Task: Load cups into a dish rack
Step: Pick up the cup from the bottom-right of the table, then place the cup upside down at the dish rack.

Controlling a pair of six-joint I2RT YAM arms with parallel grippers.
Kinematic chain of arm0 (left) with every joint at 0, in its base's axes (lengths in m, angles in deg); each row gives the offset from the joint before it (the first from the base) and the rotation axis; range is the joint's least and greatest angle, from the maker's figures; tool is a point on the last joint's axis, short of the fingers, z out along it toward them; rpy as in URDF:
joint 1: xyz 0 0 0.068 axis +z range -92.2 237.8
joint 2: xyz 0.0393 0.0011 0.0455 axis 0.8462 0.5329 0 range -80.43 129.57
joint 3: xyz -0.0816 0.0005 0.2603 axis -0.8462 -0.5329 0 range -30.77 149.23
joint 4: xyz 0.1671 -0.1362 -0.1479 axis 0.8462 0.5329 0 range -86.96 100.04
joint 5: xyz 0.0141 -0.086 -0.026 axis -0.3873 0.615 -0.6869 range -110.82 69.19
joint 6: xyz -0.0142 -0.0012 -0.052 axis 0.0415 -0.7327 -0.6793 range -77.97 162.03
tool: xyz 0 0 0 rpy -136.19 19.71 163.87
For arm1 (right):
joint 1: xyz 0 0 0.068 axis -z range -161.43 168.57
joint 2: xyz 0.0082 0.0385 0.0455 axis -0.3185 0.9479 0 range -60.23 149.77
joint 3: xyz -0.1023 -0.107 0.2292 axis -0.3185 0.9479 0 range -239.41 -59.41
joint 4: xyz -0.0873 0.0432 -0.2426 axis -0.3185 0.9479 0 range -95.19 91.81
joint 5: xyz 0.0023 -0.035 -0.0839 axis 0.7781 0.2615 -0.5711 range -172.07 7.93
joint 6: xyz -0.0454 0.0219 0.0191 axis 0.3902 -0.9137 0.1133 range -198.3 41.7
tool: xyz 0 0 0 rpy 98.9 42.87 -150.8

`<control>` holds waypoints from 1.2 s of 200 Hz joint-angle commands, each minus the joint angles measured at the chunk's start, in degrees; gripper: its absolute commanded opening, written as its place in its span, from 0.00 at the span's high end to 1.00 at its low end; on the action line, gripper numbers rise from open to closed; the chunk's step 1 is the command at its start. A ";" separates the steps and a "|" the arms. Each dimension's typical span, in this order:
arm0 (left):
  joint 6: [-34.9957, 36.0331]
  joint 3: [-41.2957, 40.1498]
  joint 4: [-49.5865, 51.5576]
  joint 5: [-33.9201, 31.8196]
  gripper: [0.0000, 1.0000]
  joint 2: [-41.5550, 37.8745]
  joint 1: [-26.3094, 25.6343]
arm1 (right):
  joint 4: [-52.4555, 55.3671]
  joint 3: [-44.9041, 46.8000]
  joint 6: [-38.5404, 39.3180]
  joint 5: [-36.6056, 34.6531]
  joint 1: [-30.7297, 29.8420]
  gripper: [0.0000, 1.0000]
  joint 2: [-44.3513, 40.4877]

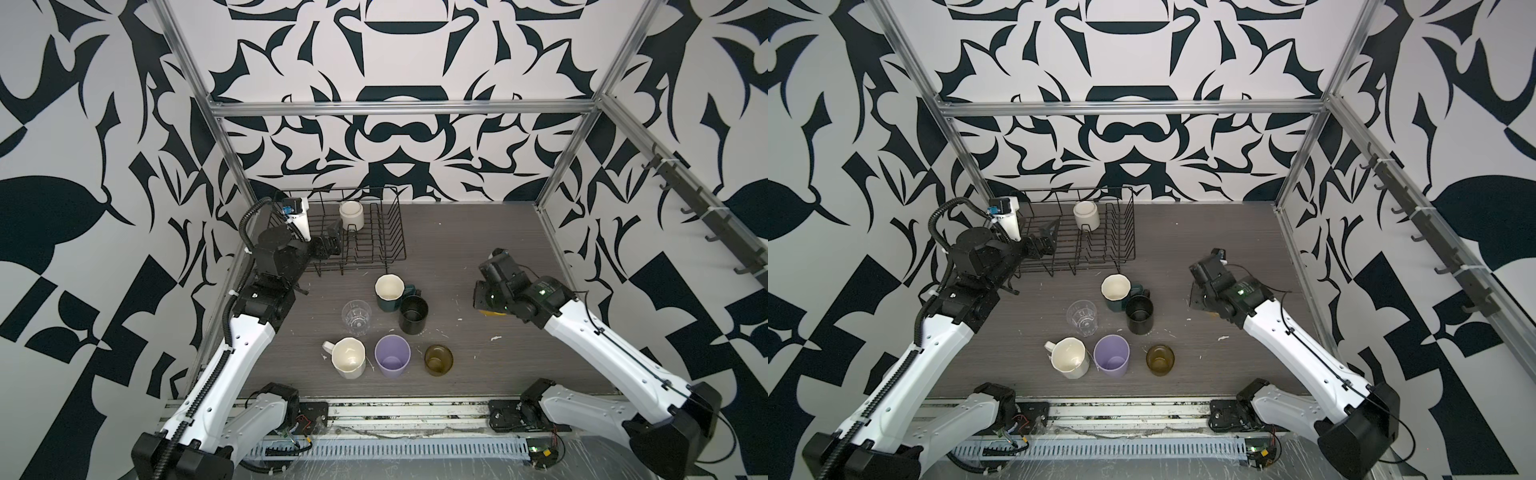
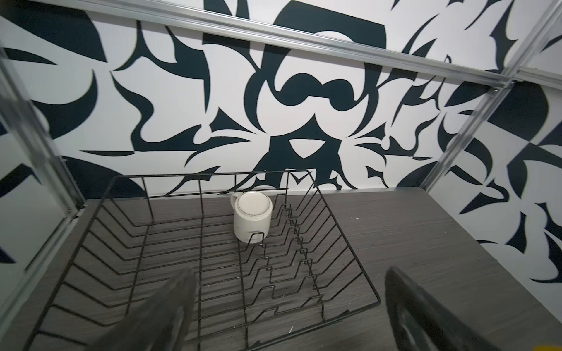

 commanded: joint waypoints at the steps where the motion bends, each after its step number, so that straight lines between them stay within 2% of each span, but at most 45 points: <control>1: 1.48 -4.18 -10.39 7.41 0.01 -0.53 0.10 | -10.24 -7.09 9.14 8.90 3.75 1.00 1.83; 33: 6.82 -7.62 -17.22 12.17 0.00 0.50 0.13 | -16.33 -13.91 11.03 21.70 8.32 1.00 6.20; 52: 10.23 -11.79 -26.20 18.44 0.00 1.17 0.15 | -19.90 -16.23 10.47 29.49 11.28 1.00 8.18; 80: 10.50 -16.69 -40.53 25.03 0.01 2.53 0.04 | -23.27 -19.08 9.60 39.18 13.76 1.00 11.44; 120: 16.00 -17.65 -43.75 32.04 0.01 6.11 -0.99 | -29.60 -19.88 5.90 50.64 14.53 1.00 13.46; 165: 22.29 -17.78 -46.50 35.67 0.01 10.65 -3.26 | -33.60 -19.62 0.94 57.43 14.53 1.00 13.56; 192: 22.09 -17.57 -50.33 37.85 0.01 13.06 -4.28 | -36.45 -19.21 -2.43 61.81 14.46 1.00 13.30; 240: 21.58 -15.93 -50.77 42.04 0.01 15.81 -5.08 | -41.43 -17.40 -6.63 67.69 13.49 1.00 12.93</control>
